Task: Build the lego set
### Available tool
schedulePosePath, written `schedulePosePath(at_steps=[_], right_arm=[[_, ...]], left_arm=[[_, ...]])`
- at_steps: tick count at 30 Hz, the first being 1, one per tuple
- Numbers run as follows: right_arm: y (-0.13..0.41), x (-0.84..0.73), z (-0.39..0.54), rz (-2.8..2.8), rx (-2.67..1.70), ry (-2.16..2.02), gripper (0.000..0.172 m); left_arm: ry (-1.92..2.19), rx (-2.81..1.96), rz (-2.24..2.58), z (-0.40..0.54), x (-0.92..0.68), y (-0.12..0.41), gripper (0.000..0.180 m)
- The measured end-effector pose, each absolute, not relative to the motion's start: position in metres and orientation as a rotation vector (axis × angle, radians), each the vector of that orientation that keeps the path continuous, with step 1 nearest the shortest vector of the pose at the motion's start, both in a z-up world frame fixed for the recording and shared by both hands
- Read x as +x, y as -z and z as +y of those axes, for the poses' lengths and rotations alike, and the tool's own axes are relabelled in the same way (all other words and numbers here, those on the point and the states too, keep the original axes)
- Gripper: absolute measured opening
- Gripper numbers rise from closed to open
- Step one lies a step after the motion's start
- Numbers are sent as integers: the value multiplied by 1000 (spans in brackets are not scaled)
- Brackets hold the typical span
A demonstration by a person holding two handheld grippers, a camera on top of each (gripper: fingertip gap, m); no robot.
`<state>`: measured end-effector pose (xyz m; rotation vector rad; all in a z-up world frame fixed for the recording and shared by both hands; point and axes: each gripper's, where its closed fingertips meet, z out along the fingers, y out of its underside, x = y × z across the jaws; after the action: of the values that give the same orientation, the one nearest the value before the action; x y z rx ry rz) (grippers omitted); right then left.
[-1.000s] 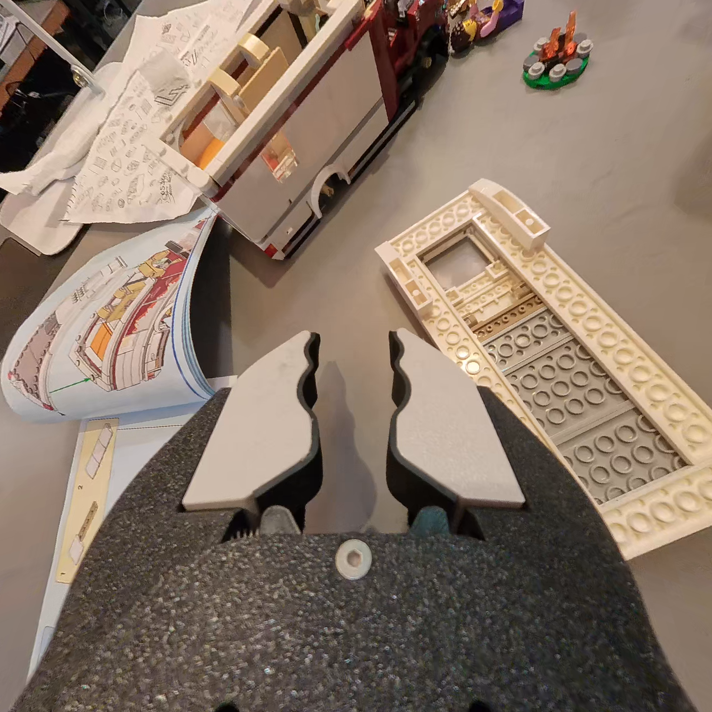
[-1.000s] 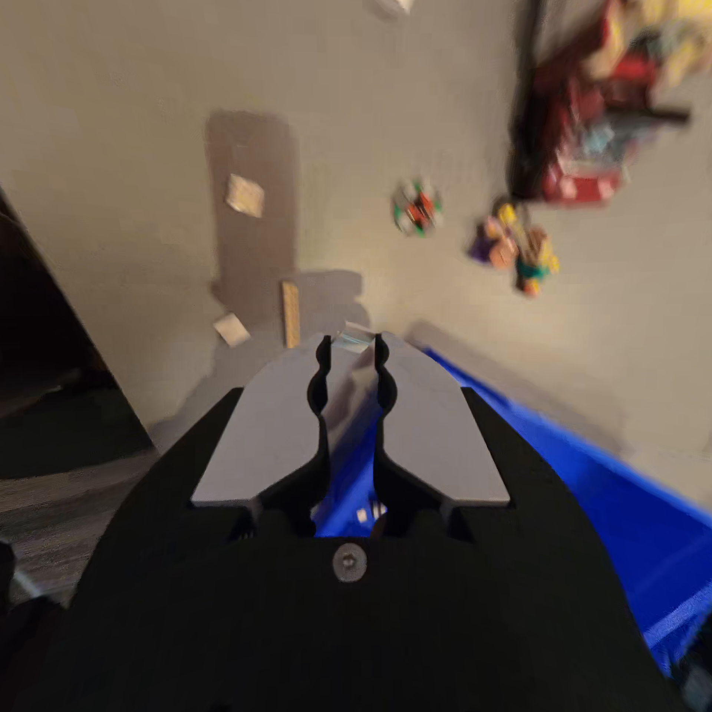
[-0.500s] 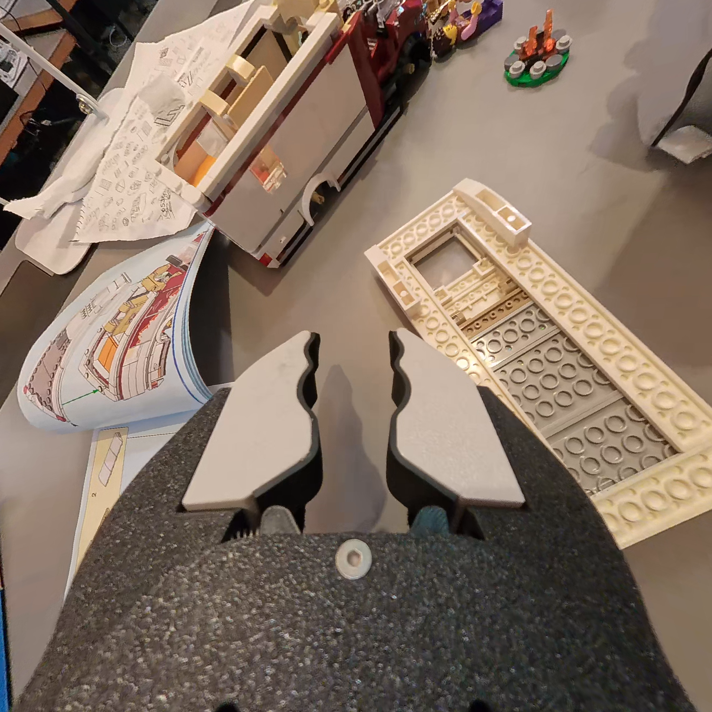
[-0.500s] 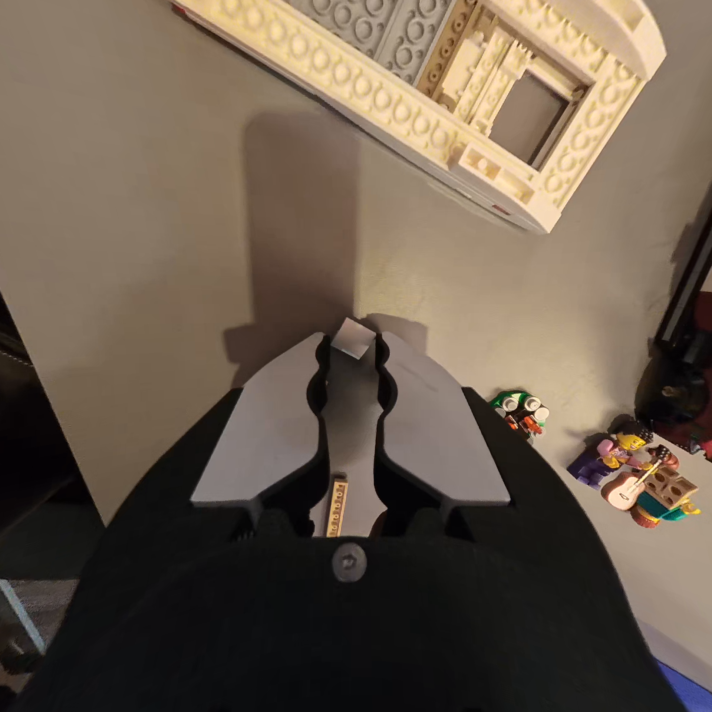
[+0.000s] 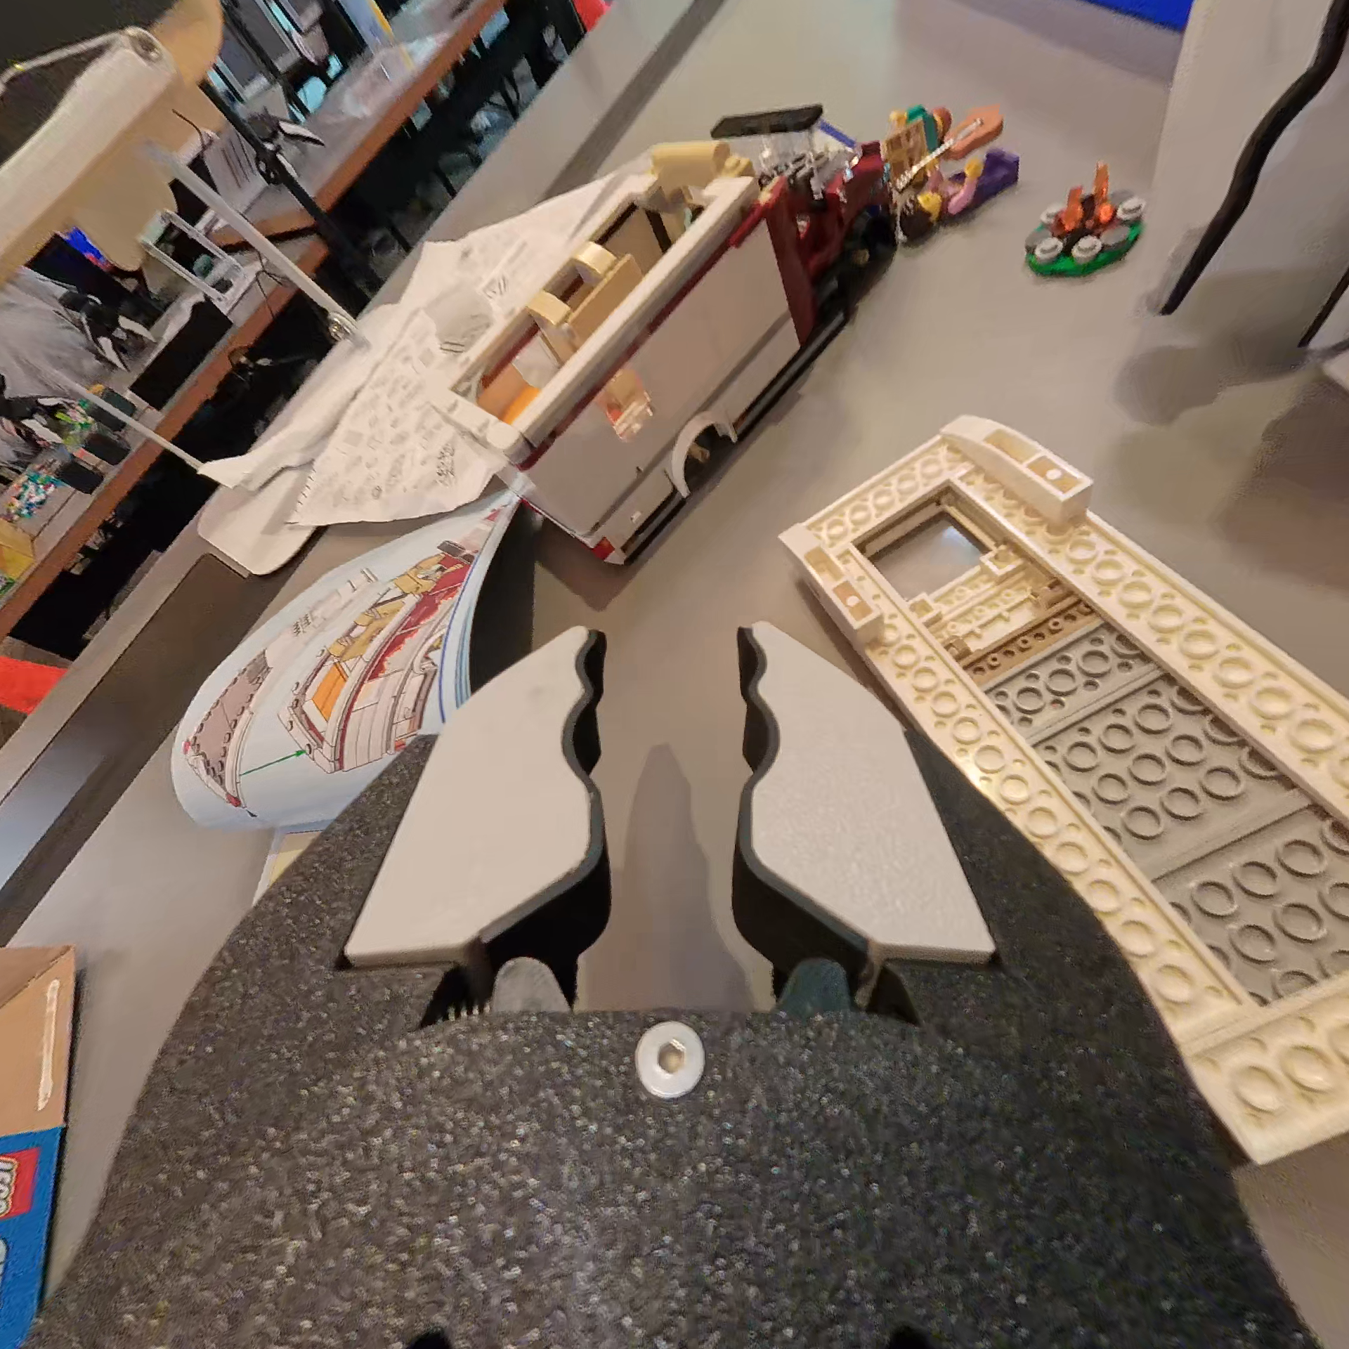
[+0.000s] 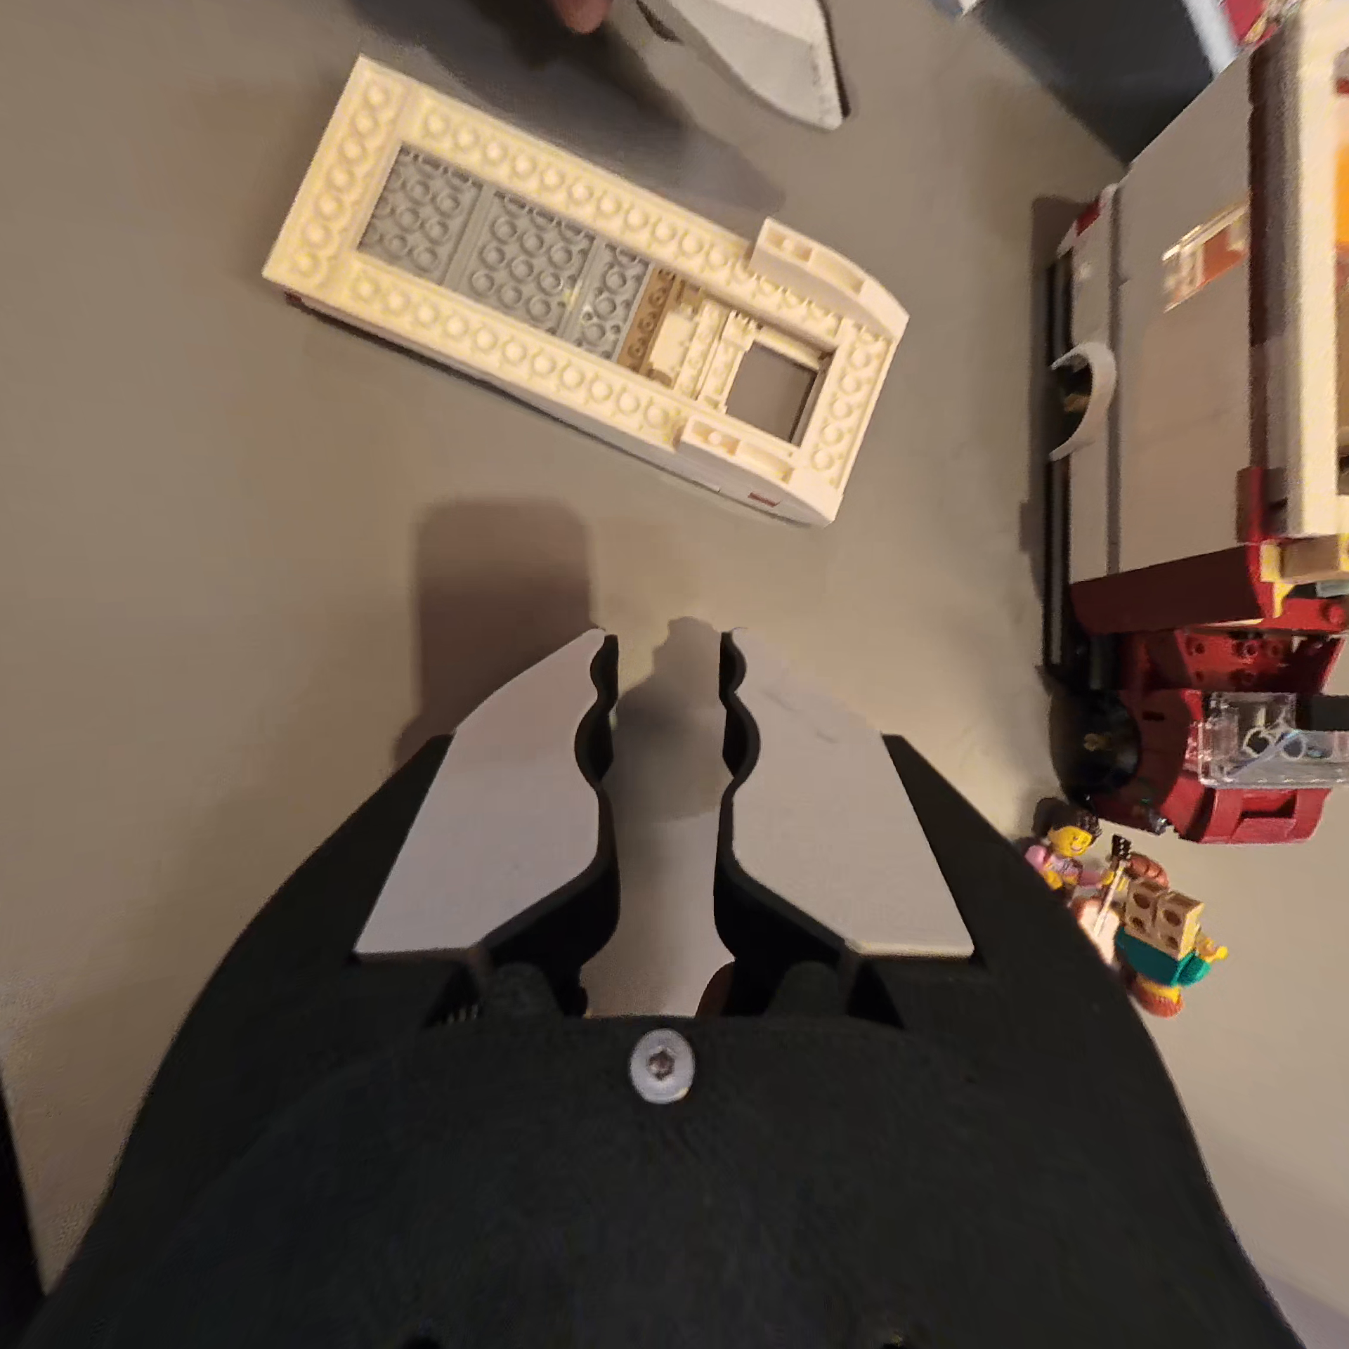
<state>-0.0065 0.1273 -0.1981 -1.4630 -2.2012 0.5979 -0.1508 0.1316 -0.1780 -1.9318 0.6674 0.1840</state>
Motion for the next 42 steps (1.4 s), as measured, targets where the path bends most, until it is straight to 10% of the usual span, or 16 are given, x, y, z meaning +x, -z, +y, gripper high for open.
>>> schedulePosePath(at_steps=[42], right_arm=[[208, 146, 174, -2239, -1744, -419, 45]], left_arm=[[50, -1835, 600, 71, -101, 156, 35]])
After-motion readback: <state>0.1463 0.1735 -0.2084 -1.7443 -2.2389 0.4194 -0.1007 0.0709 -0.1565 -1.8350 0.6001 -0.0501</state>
